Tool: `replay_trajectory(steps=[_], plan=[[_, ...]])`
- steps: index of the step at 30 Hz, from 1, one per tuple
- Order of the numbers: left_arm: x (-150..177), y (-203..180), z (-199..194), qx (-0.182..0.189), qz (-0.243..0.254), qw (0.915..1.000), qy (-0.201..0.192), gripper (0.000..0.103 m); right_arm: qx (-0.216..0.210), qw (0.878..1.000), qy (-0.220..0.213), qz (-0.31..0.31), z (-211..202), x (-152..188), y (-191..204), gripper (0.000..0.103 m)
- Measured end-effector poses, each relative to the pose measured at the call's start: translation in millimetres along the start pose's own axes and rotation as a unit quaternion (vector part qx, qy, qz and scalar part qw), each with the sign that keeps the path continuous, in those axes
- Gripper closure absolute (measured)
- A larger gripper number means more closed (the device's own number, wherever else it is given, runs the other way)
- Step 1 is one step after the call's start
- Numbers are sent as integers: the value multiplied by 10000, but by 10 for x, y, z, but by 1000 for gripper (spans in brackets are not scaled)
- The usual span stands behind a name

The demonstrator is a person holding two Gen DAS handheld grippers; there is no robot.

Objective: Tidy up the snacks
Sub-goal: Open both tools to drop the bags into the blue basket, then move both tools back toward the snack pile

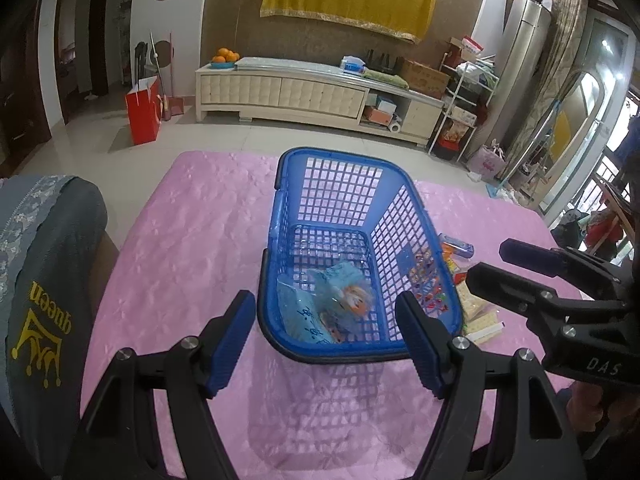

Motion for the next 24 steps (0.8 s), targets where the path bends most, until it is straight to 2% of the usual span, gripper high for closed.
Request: replay_trajectory(steps=[11, 24], plan=[[18, -411, -470, -1, 312, 9990, -328, 33, 83, 9993, -332, 124, -543, 141, -96, 33], [-35, -1058, -645, 136, 821, 9953, -490, 33, 255, 9968, -570, 493, -995, 336, -493, 33]])
Point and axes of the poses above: each gripper's, at about its wrist camera, not at the fingertips, and z roughly the way its jaws point, y to its left, x to its underside, the point moved 2 cm from there along z, roughly the way its jaws point, and after that the axes turned 14 degrees about z, right-handed, at the moved point
